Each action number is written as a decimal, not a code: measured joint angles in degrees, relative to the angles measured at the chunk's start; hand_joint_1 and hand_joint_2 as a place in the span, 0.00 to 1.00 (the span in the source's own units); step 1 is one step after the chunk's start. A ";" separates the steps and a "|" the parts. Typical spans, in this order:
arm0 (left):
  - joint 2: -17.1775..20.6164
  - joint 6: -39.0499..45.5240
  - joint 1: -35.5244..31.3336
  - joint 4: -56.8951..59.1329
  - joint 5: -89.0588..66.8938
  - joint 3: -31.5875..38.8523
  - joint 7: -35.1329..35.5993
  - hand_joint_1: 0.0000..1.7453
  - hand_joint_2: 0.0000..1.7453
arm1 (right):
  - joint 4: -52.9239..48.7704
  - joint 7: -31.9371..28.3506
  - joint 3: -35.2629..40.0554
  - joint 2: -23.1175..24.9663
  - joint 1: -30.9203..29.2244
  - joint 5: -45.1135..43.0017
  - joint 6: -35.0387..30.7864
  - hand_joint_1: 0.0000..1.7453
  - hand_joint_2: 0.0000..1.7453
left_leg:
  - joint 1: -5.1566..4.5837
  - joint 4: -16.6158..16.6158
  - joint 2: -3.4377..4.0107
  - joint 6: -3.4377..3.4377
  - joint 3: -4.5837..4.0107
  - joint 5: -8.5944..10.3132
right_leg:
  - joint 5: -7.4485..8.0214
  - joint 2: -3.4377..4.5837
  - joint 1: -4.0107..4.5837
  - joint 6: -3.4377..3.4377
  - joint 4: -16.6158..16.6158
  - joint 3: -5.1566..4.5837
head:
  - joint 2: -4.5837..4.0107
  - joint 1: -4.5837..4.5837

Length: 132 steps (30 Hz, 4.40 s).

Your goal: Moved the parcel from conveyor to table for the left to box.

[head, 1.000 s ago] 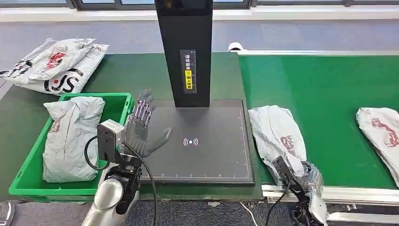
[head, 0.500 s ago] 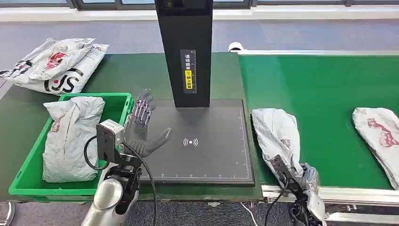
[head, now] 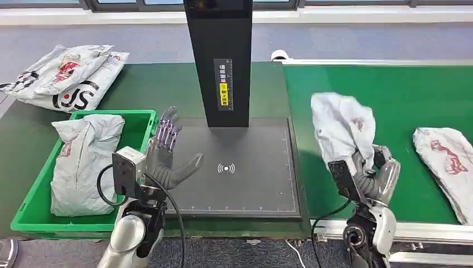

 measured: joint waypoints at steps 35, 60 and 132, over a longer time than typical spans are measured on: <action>-0.52 0.13 -7.13 4.66 4.61 -0.02 -2.88 0.00 1.00 | 11.07 0.81 28.98 0.59 -11.81 0.46 6.93 1.00 1.00 | -0.01 0.00 -0.01 0.03 -0.02 0.09 | 0.03 0.00 0.01 0.03 0.00 0.00 | 0.02 0.00; 0.07 -0.11 -8.39 5.03 4.76 0.00 -2.01 0.00 1.00 | 24.38 4.49 38.44 1.51 -12.67 -8.30 28.94 0.00 1.00 | 0.02 0.00 -0.01 0.03 -0.03 0.10 | 0.04 -0.01 0.01 0.03 0.00 0.00 | 0.02 0.00; -11.10 1.44 -26.36 57.49 -38.30 -14.73 8.07 0.96 1.00 | -16.01 -8.39 16.85 0.55 -0.61 -19.95 -2.21 0.00 1.00 | -0.09 0.08 -0.03 0.13 -0.08 0.13 | 0.11 -0.09 -0.02 0.15 -0.01 -0.01 | 0.02 0.02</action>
